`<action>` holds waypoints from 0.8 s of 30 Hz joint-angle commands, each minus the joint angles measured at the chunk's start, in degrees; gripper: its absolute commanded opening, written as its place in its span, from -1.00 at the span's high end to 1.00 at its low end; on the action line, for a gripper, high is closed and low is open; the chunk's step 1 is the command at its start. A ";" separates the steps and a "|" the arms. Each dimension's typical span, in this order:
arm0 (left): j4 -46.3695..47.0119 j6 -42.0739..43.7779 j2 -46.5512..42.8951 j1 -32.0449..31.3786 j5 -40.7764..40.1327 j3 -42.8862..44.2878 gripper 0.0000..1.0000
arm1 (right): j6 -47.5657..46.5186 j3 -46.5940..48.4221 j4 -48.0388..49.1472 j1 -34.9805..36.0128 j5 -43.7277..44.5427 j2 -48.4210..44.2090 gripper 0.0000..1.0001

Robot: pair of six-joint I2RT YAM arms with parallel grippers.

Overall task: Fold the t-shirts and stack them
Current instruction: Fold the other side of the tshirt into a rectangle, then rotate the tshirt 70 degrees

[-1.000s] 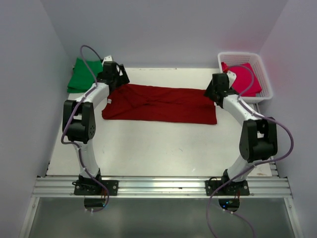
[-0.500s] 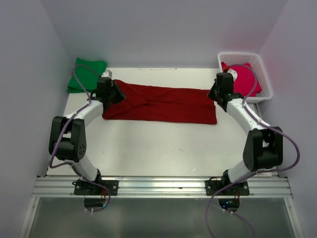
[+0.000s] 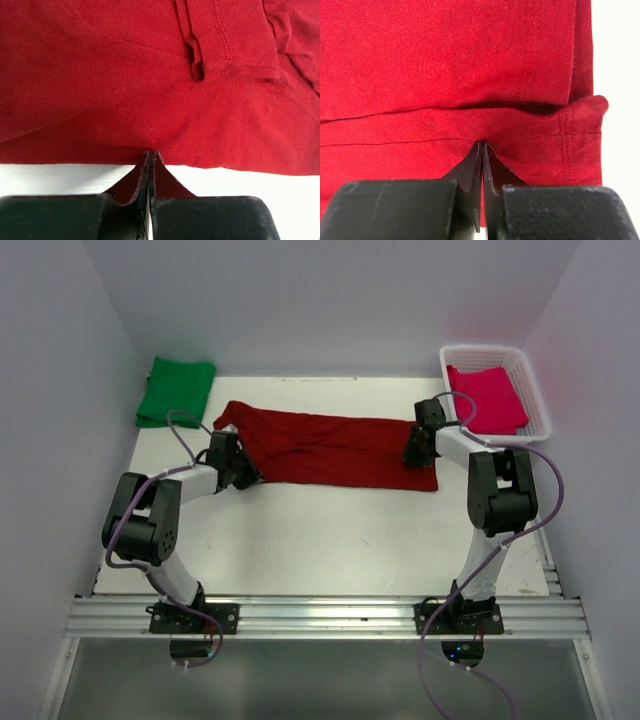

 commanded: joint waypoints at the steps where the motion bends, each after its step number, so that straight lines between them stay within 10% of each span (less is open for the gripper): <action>1: 1.92 -1.21 -2.08 -0.31 -1.74 0.51 1.00 | -0.87 -0.26 -1.23 0.10 -0.96 -0.83 1.00; 14: 4.38 0.02 -12.37 -0.84 -4.35 -2.57 1.00 | -1.58 -2.28 -1.59 0.71 0.18 0.31 1.00; 24: 0.69 1.43 3.71 2.33 -8.77 7.71 1.00 | -2.28 -2.81 -2.20 1.68 0.62 -0.12 1.00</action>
